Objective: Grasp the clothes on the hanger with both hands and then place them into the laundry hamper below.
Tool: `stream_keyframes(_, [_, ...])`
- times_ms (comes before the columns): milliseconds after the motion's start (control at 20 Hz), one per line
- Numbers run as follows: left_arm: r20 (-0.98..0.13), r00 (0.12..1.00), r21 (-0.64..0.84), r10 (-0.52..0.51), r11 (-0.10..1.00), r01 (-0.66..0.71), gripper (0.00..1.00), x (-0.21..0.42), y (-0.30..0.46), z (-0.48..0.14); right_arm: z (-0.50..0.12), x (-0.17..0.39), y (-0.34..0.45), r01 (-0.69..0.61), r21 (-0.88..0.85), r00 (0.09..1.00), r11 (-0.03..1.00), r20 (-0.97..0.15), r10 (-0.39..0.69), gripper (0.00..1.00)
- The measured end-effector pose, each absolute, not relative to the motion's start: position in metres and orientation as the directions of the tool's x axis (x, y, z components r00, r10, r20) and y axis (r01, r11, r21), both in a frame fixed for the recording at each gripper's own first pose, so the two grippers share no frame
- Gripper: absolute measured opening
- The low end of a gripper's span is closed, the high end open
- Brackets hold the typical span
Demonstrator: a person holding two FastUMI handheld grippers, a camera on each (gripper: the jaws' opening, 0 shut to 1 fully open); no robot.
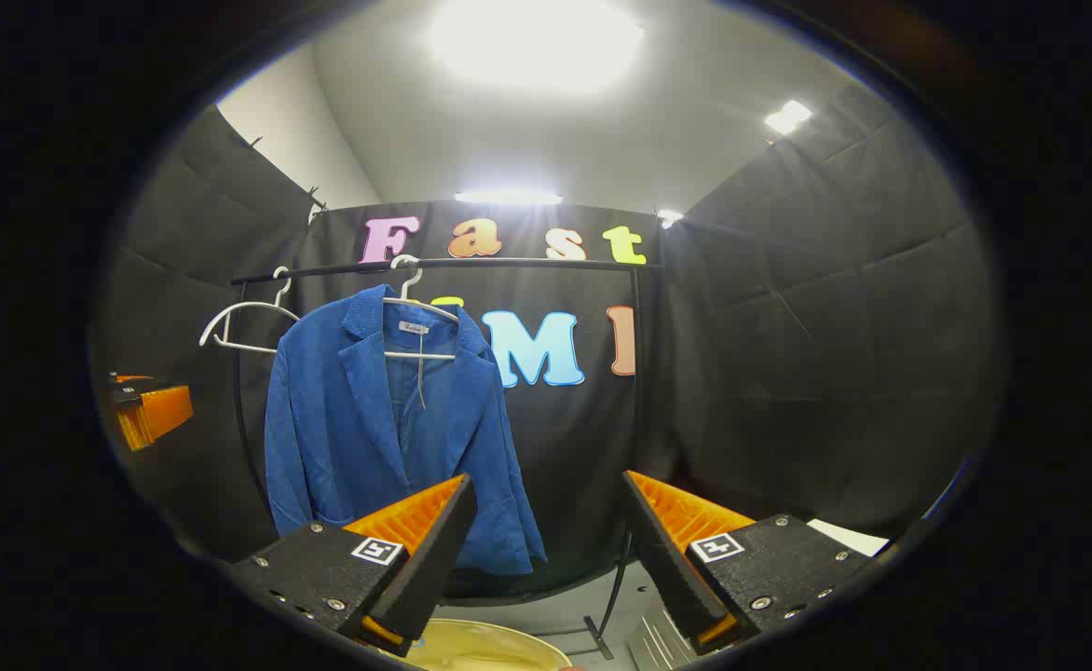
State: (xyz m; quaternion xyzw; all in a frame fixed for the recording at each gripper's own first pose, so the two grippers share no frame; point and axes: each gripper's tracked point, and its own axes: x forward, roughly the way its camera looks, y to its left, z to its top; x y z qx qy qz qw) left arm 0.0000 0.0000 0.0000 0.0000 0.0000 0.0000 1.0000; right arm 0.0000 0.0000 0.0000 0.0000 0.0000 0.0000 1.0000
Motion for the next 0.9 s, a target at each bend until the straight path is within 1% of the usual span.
stream_keyframes(850, [0.008,1.000,0.001,0.005,1.000,-0.005,0.97,-0.0041,0.0030,0.0063,0.0097,0.0055,0.0060,-0.018,-0.001,1.000,1.000,0.015,0.018,0.96])
stream_keyframes(900, [0.005,1.000,0.001,0.004,1.000,-0.004,0.92,-0.0031,0.0029,0.0062,0.0107,0.0061,0.0077,-0.025,0.002,1.000,1.000,0.013,0.025,0.96])
